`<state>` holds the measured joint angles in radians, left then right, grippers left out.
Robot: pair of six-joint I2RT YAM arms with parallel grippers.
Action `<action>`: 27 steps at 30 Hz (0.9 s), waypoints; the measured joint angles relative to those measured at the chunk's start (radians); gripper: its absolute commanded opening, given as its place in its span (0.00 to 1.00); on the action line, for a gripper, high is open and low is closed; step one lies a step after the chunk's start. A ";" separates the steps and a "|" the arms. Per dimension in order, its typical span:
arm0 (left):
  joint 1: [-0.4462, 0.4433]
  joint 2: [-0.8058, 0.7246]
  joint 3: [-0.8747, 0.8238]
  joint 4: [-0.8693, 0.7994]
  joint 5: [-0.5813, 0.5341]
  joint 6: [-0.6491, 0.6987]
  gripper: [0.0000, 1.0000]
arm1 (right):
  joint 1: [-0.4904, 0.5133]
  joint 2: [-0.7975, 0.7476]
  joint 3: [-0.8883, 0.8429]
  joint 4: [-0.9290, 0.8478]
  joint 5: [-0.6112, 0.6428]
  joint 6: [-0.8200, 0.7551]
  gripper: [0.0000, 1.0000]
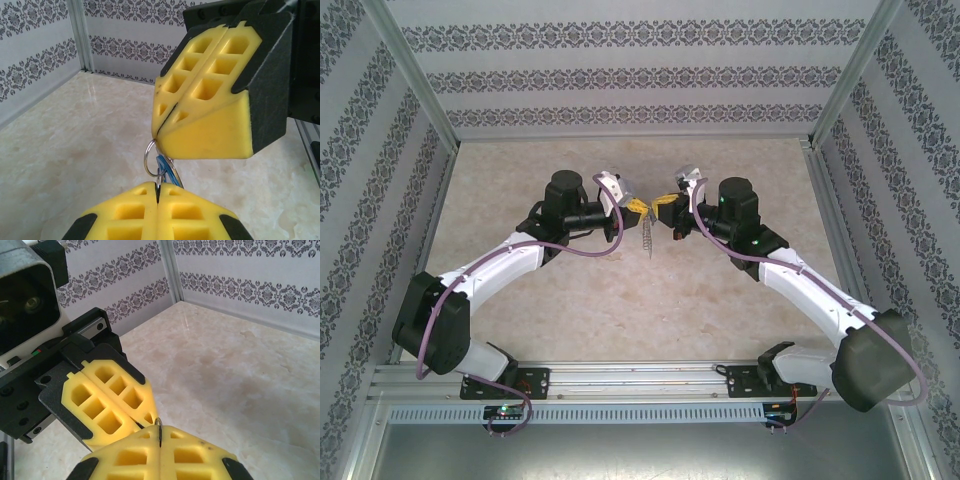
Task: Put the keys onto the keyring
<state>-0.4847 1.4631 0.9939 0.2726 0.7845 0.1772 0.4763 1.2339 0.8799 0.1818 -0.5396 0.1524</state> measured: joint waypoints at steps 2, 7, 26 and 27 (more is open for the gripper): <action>0.000 0.000 0.000 0.000 0.000 0.000 0.00 | 0.000 0.000 0.000 0.000 0.000 -0.003 0.00; 0.000 0.000 0.000 0.000 0.000 0.000 0.00 | 0.000 -0.003 -0.003 0.000 0.000 -0.003 0.00; -0.001 0.000 0.013 -0.004 0.000 0.004 0.00 | 0.011 -0.056 -0.039 -0.018 0.011 -0.002 0.00; -0.001 0.000 0.013 -0.004 0.000 0.004 0.00 | 0.013 -0.053 -0.039 -0.018 0.010 -0.003 0.00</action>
<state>-0.4854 1.4631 1.0069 0.2684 0.7845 0.1814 0.4896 1.1812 0.8410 0.1638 -0.5293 0.1497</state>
